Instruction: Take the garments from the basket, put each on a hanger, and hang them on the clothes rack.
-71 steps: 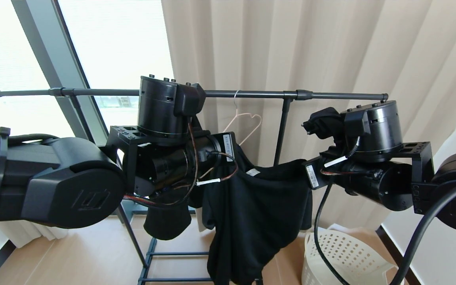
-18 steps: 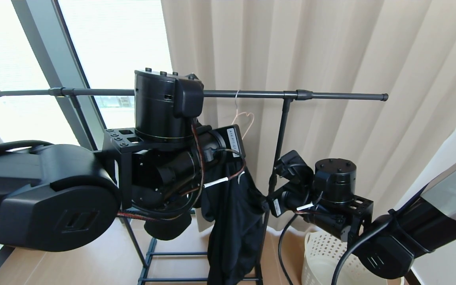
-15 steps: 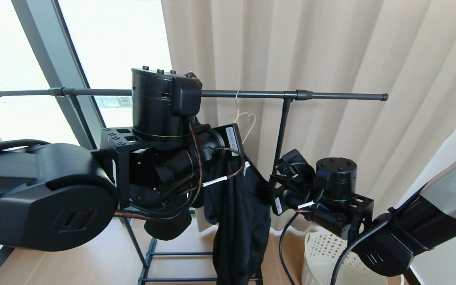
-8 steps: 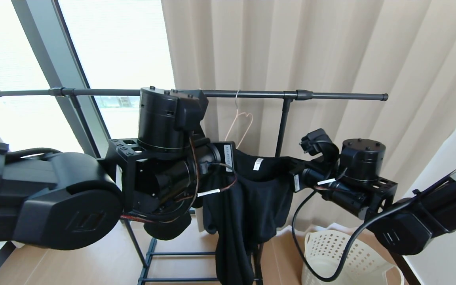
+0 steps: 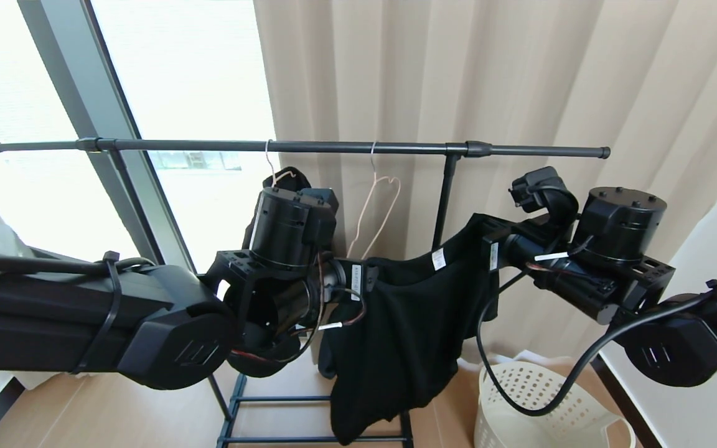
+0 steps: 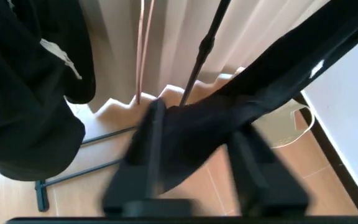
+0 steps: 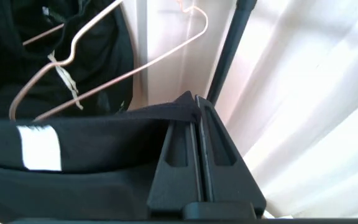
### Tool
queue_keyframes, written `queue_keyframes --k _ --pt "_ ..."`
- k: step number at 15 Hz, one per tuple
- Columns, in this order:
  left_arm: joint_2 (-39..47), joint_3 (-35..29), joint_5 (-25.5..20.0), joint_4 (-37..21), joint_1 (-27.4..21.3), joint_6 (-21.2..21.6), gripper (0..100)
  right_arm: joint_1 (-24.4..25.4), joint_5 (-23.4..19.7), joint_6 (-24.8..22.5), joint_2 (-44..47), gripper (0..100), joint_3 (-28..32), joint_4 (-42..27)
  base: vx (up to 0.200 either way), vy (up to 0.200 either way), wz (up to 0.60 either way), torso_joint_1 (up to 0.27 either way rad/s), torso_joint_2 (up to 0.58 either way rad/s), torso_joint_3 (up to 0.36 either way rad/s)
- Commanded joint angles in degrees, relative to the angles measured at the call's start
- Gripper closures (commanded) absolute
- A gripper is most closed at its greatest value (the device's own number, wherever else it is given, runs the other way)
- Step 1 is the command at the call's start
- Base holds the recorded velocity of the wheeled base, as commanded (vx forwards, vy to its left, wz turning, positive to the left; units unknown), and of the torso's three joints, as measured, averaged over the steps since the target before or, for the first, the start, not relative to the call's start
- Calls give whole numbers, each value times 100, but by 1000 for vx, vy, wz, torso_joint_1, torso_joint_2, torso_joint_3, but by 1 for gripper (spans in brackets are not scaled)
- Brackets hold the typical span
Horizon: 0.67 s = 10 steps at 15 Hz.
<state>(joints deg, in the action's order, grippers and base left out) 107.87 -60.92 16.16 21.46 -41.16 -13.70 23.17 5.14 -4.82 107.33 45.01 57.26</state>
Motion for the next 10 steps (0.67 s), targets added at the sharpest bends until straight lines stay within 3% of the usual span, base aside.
queue_keyframes --k 1,4,7,8,9,10 --pt "41 27 1 -1 29 8 0 -41 -5 -2 -80 100 26 5 0 0 0 0 0 0" --pt "41 18 -8 8 108 8 0 -111 13 -2 -98 100 87 5 0 0 0 0 0 0" --pt "-135 54 -579 -1 248 -36 0 -437 13 -2 -71 100 289 -4 0 0 0 0 0 0" --pt "-434 221 -1748 -10 494 -221 0 -489 13 -2 -45 100 316 -4 0 0 0 0 0 0" --pt "-601 300 -2601 -19 688 -467 0 -489 13 -2 -36 100 307 -4 0 0 0 0 0 0" --pt "-645 273 -2988 -27 864 -599 0 -481 13 -2 -45 100 289 -4 0 0 0 0 0 0"
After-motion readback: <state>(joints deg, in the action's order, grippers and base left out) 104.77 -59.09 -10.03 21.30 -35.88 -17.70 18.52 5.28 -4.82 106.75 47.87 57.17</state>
